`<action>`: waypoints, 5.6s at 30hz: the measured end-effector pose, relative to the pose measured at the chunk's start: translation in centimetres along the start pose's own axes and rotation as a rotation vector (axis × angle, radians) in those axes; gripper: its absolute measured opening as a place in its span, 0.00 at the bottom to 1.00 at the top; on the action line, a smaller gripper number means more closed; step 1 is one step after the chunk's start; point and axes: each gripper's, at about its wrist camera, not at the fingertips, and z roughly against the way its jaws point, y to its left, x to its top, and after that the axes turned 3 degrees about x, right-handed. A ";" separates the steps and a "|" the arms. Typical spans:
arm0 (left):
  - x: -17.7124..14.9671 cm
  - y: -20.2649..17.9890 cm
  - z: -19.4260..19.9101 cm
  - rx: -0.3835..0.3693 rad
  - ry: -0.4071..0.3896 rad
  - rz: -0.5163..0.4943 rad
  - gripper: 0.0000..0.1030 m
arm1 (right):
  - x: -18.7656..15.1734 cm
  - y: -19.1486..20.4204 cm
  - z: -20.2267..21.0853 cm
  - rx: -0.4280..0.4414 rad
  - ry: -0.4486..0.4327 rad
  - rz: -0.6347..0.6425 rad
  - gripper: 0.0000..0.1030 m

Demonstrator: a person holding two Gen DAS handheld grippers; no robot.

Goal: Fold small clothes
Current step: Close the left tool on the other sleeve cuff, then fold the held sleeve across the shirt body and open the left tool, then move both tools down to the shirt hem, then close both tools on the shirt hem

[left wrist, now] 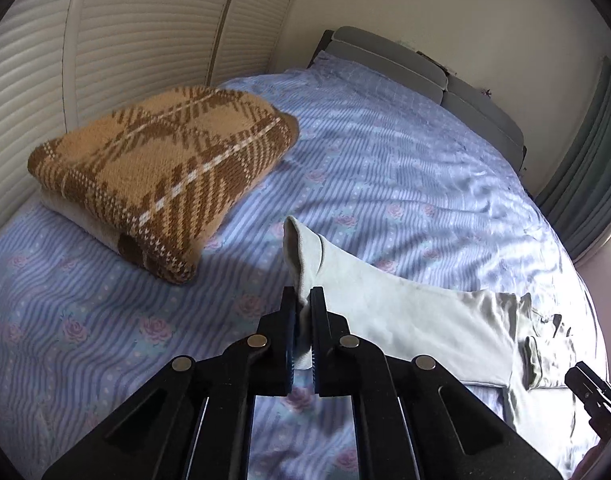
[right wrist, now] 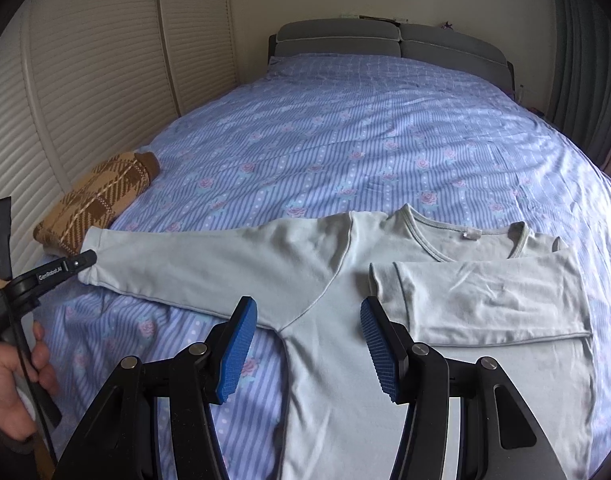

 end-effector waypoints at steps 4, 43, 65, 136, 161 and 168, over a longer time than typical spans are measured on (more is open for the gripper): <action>1.2 -3.7 2.6 -0.039 -0.032 -0.038 0.08 | 0.3 -2.1 2.1 -0.012 -0.036 -0.021 0.53; -13.4 -49.8 -0.3 -0.309 0.156 -0.587 0.08 | -7.4 -33.7 13.9 -0.242 -0.062 -0.346 0.53; -15.3 -46.4 -1.3 -0.235 0.138 -0.602 0.56 | -8.4 -35.1 10.8 -0.224 -0.034 -0.366 0.53; -25.7 -19.2 11.3 -0.055 0.130 -0.349 0.48 | -19.8 -24.7 15.6 -0.224 0.094 -0.225 0.57; -27.4 -19.4 9.7 -0.064 0.201 -0.360 0.14 | -20.5 -26.6 14.2 -0.170 0.134 -0.320 0.20; -27.4 -19.4 9.8 -0.080 0.203 -0.354 0.08 | -20.7 -27.0 14.3 -0.136 0.149 -0.356 0.20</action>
